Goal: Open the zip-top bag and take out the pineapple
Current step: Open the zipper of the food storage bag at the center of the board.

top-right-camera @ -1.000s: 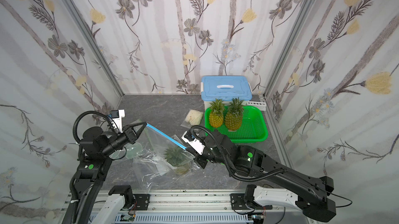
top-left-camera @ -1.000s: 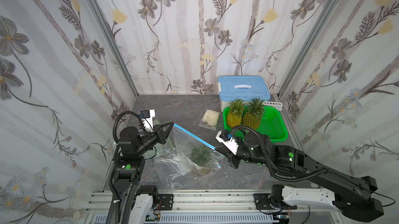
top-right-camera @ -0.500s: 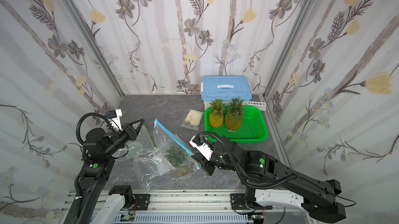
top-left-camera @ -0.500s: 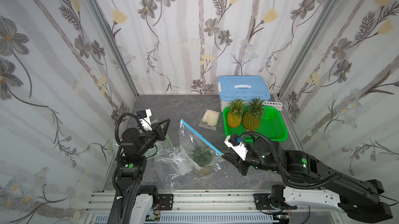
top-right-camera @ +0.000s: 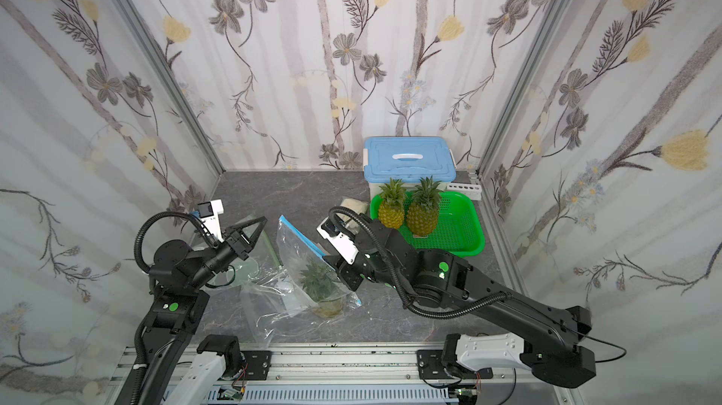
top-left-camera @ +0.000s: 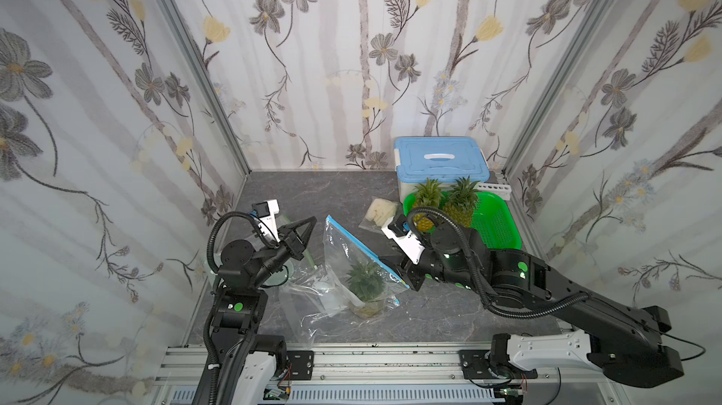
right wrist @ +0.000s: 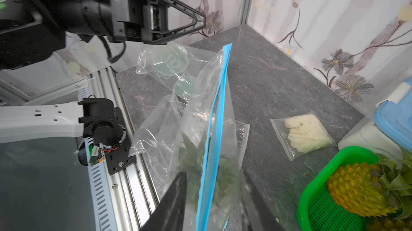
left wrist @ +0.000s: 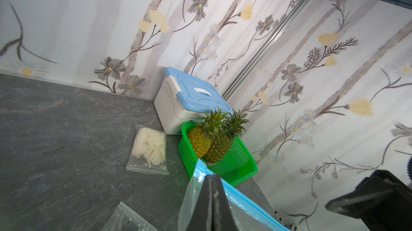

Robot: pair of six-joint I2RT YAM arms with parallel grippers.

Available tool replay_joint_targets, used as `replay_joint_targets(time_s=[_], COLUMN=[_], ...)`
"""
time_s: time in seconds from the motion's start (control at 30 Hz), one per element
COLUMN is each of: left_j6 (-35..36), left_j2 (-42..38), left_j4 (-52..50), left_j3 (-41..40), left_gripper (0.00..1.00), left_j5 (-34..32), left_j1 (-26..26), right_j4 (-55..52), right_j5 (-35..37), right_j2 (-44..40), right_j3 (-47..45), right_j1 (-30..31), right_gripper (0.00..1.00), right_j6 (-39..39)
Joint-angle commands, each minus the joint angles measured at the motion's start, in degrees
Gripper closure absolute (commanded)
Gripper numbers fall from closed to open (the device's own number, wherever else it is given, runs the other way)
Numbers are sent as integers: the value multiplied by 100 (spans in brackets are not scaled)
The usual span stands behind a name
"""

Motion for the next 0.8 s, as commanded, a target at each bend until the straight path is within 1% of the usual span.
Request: replay_joint_targets(time_s=[0.0, 0.07, 0.27, 0.57, 0.67, 0.77], left_j6=[23, 72, 87, 183, 182, 179], left_j2=[-191, -308, -419, -539, -574, -603], left_j4=[-154, -306, -396, -547, -563, -582], left_j3=[-18, -28, -131, -159, -199, -231], left_gripper=[100, 100, 100, 100, 100, 100], left_j5=[21, -6, -2, -31, -37, -54], left_j1=[-87, -105, -122, -123, -123, -123], right_j4=[42, -49, -308, -353, -375, -451], right_j5=[98, -32, -306, -717, -762, -753], right_j2=[318, 530, 1039, 1373, 1380, 1615], right_j3=[258, 416, 751, 847, 958, 1115], right_j1=[-287, -421, -445, -390, -325, -277], right_gripper=[61, 62, 62, 63, 63, 63], right_j6=[-105, -123, -169, -132, -132, -138])
